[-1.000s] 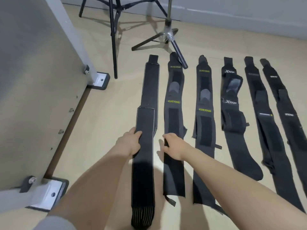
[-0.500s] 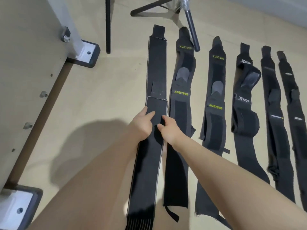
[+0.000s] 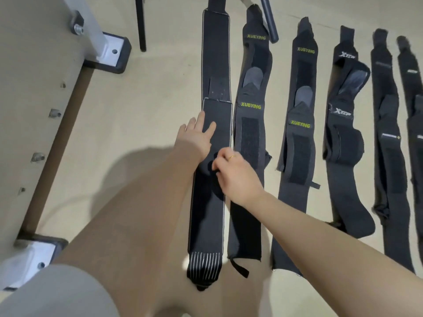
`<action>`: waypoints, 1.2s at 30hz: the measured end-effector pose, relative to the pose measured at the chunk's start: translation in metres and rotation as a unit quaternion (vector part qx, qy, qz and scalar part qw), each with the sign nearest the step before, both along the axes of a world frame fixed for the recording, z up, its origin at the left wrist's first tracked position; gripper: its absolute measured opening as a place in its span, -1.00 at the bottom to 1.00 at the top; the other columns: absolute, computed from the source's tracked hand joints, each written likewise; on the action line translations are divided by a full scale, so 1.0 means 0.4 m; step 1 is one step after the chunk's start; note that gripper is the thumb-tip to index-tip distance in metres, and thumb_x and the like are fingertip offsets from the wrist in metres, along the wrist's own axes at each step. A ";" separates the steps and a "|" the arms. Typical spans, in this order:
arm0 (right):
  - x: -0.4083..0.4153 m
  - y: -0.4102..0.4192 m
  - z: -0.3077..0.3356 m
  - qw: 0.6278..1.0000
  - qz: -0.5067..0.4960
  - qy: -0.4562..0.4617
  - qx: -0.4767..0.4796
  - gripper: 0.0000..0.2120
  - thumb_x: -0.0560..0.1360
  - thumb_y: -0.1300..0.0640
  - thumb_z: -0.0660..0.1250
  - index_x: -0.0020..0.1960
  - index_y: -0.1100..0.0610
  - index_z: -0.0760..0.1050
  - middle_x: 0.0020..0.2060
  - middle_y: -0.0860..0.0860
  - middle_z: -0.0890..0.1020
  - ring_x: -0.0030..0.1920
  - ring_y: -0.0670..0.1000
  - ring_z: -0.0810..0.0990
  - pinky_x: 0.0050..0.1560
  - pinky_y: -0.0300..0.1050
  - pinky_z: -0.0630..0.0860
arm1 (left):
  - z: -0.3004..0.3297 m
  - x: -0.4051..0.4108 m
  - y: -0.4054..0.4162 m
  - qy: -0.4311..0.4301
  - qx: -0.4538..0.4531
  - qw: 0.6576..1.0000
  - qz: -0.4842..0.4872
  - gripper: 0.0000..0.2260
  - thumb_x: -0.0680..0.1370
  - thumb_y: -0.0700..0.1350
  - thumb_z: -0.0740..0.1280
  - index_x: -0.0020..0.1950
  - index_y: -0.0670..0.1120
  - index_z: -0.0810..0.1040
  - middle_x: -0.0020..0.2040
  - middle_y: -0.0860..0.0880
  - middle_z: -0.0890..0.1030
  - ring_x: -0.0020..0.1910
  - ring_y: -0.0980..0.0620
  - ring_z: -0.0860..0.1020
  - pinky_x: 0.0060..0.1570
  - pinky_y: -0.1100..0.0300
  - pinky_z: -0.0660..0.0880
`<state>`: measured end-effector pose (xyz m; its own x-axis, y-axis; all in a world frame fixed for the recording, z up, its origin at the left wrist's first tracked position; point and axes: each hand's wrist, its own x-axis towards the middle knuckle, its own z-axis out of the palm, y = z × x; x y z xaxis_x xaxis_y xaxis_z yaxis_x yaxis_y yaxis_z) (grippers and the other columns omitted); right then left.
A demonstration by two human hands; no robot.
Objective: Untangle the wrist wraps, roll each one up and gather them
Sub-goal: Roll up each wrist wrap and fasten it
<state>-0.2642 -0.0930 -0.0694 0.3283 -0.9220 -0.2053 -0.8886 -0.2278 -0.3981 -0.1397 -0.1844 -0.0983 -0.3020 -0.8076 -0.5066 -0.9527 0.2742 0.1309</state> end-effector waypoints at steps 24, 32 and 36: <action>0.001 0.422 -0.052 0.977 0.178 0.033 0.109 -0.80 0.17 0.23 0.53 -0.47 0.12 0.50 0.00 0.15 0.62 0.17 0.32 0.54 0.11 0.10 0.48 | 0.066 0.144 0.501 0.114 0.086 0.974 -0.174 -0.48 0.50 0.16 0.21 0.29 -0.19 0.45 0.51 -0.17 0.18 0.49 -0.09 0.17 0.42 0.12 0.15; 0.018 0.397 -0.081 0.990 0.133 0.012 0.047 -0.79 0.03 0.15 0.56 -0.41 0.14 0.56 -0.27 0.03 0.58 -0.20 0.11 0.60 -0.30 -0.16 0.56 | 0.075 0.143 0.500 0.064 0.128 0.972 -0.187 -0.15 0.34 0.33 0.38 0.43 -0.16 0.26 0.55 -0.07 -0.03 0.53 -0.01 0.00 0.43 0.19 0.05; 0.005 0.384 -0.072 0.988 0.128 -0.028 0.083 -0.86 0.26 0.11 0.34 -0.28 0.19 0.56 -0.20 0.12 0.58 -0.08 0.19 0.57 -0.23 0.06 0.59 | 0.055 0.136 0.514 0.053 0.087 0.979 -0.177 -0.19 0.30 0.33 0.41 0.34 -0.16 0.33 0.53 -0.08 0.02 0.50 -0.02 0.04 0.44 0.12 0.01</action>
